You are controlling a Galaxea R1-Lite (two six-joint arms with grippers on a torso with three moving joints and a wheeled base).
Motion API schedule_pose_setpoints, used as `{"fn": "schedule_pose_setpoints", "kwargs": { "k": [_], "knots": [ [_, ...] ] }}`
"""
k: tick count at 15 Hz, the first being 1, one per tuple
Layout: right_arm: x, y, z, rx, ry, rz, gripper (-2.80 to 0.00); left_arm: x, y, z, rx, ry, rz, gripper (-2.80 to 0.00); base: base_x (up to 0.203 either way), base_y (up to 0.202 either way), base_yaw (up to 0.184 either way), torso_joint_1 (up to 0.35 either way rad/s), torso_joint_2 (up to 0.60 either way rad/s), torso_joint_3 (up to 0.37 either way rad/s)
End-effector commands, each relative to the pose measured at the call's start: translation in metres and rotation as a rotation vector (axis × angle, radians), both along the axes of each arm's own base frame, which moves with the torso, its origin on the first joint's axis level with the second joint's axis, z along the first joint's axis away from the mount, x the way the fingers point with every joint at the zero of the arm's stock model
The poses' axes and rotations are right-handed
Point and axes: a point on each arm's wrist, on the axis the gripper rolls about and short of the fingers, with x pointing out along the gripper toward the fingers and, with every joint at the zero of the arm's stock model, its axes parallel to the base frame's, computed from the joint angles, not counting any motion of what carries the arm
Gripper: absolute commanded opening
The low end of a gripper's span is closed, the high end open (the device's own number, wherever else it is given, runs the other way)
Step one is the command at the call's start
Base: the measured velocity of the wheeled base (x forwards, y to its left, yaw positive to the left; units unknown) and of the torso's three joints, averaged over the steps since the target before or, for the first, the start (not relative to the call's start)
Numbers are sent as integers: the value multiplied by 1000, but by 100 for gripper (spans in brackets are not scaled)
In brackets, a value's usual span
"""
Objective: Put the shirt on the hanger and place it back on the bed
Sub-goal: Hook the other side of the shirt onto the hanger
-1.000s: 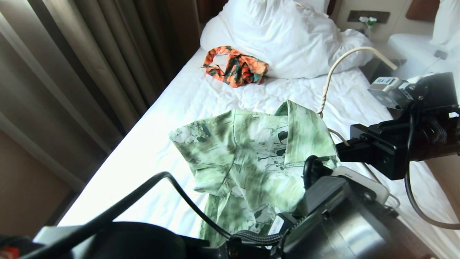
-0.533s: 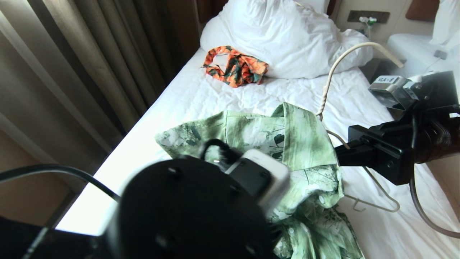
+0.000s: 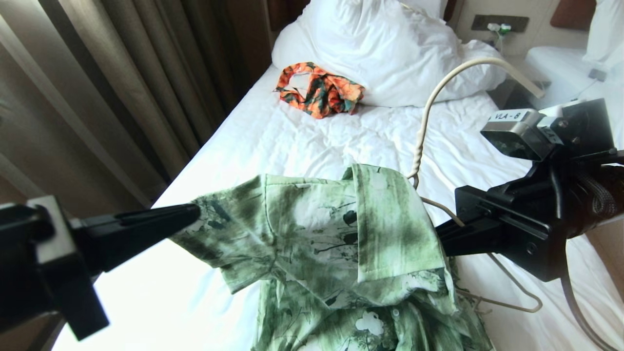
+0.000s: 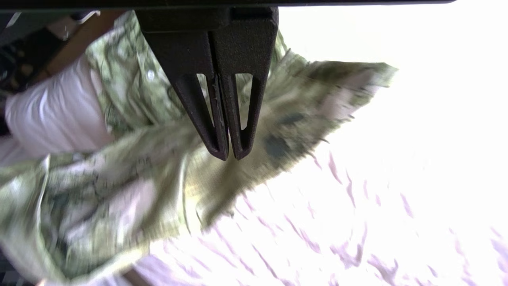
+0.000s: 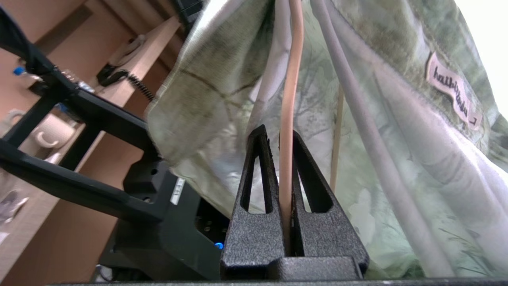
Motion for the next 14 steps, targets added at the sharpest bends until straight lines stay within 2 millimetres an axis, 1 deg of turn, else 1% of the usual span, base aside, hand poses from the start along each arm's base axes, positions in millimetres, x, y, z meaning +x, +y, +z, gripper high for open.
{"fn": "schedule_pose_setpoints", "kwargs": {
  "k": [1,3,4,6,7,9,10,12,14],
  "knots": [
    [-3,2,1,2,16,17,-280,-19,31,29,-85,-76,29,-280,0,0,0,0,0,0],
    [-6,3,5,6,13,20,-280,-23,36,31,-12,-81,-8,-280,0,0,0,0,0,0],
    [-7,5,6,6,14,27,-280,-22,34,31,17,-97,-36,0,0,0,0,0,0,0],
    [-8,5,6,5,15,32,-280,-19,26,33,48,-107,-122,0,0,0,0,0,0,0],
    [-9,7,5,4,19,39,-280,-14,19,33,69,-100,-152,0,0,0,0,0,0,0],
    [-12,13,4,1,24,64,-280,-4,6,33,103,-91,-174,0,0,0,0,0,0,0],
    [-13,15,4,0,29,72,-280,-2,3,33,121,-96,-189,0,0,0,0,0,0,0],
    [-18,23,5,-3,43,104,-280,6,-8,32,190,-129,-240,0,0,0,0,0,0,0],
    [-21,27,5,-4,45,120,-280,7,-10,37,213,-164,-256,0,0,0,0,0,0,0]
  ]
}}
